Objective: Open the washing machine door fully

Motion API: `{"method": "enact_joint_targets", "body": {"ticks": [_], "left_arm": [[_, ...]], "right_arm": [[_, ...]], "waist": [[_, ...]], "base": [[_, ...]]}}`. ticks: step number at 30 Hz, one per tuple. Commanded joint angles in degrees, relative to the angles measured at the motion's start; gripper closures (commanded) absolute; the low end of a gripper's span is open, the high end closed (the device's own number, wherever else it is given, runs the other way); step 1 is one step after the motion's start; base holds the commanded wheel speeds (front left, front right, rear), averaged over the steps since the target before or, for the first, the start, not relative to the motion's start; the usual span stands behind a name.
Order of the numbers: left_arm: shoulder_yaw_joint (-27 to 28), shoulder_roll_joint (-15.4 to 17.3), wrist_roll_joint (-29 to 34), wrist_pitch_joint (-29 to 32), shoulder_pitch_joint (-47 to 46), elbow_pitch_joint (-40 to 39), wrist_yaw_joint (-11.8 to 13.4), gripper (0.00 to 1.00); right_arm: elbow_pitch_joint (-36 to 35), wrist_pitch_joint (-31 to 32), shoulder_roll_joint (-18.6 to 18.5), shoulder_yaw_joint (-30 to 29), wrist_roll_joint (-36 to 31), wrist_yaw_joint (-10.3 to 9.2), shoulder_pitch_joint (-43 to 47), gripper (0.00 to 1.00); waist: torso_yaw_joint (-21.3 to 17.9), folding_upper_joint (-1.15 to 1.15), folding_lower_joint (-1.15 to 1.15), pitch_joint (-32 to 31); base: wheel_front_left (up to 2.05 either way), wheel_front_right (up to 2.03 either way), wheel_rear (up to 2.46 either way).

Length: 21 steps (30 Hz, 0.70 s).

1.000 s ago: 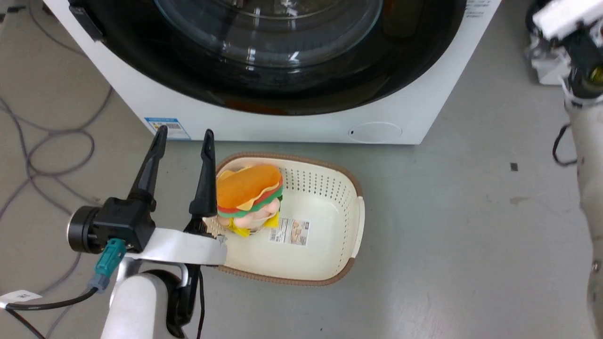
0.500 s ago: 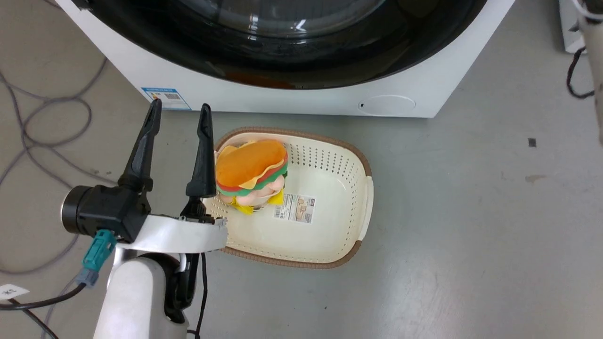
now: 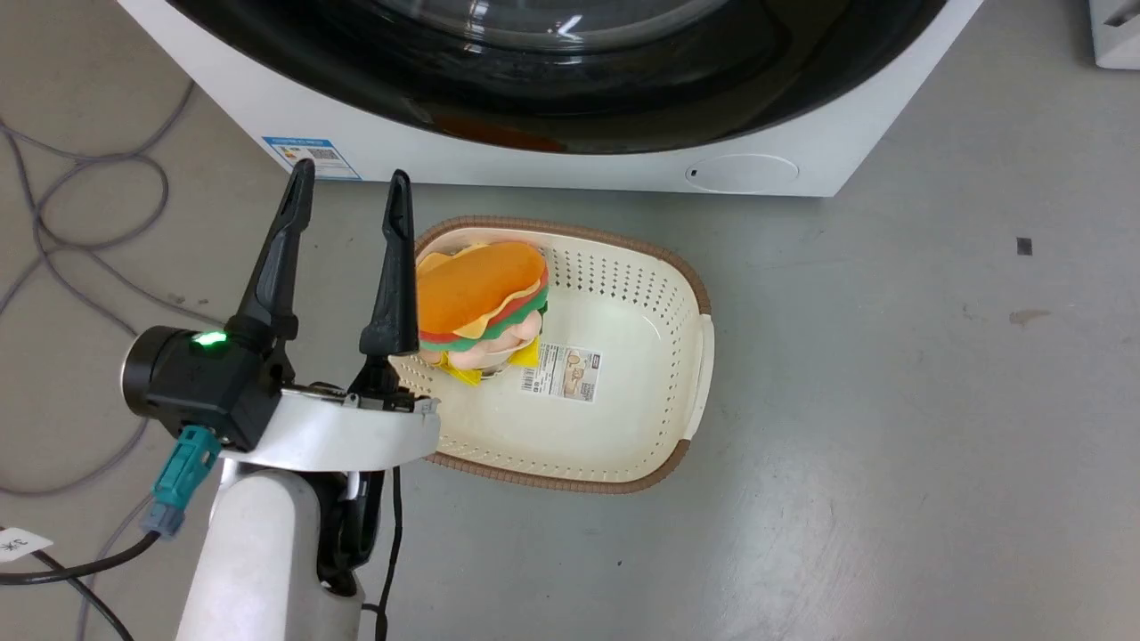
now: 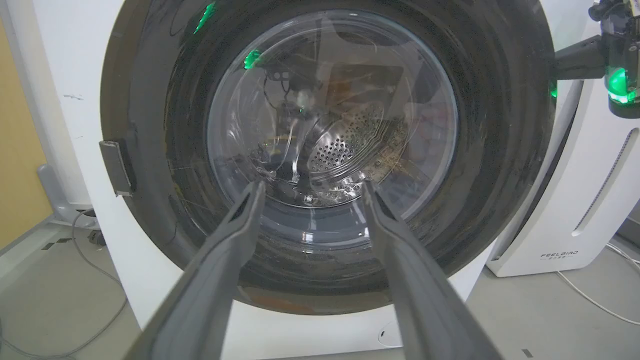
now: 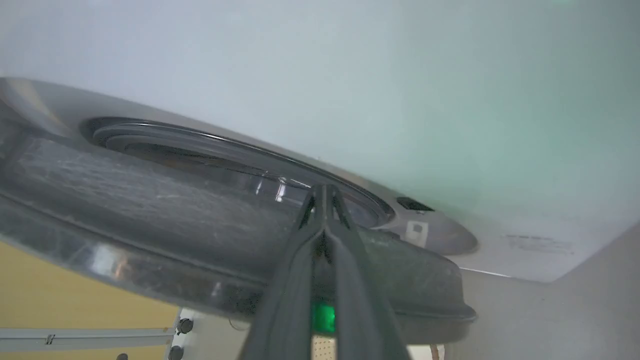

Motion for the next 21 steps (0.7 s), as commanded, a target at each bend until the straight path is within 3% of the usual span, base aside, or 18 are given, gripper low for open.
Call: {"method": "enact_joint_targets", "body": {"ticks": [1,13,21], "left_arm": [[-0.11,0.04,-0.41,-0.68,-1.68,-0.10,-0.15,0.00],[-1.44,0.04,-0.55,-2.12,-2.45,0.46,-0.34,0.00],[-1.66,0.04,-0.10,-2.74,-0.44,1.76,-0.72,0.00]], "right_arm": [[1.70,1.72,0.72,0.96,1.43,0.06,-1.92,1.00],[8.82,11.55,1.10,2.99,7.49,0.07,-8.54,1.00],[10.68,16.95,2.03,4.59,10.82,0.07,-7.14,1.00]], "waist": [[0.01,0.00,0.00,0.13],[0.24,0.00,0.00,-0.21],[0.02,0.00,0.00,-3.01]], "base": [[0.00,0.00,0.00],[0.00,0.00,0.00],[0.00,0.00,0.00]]}}
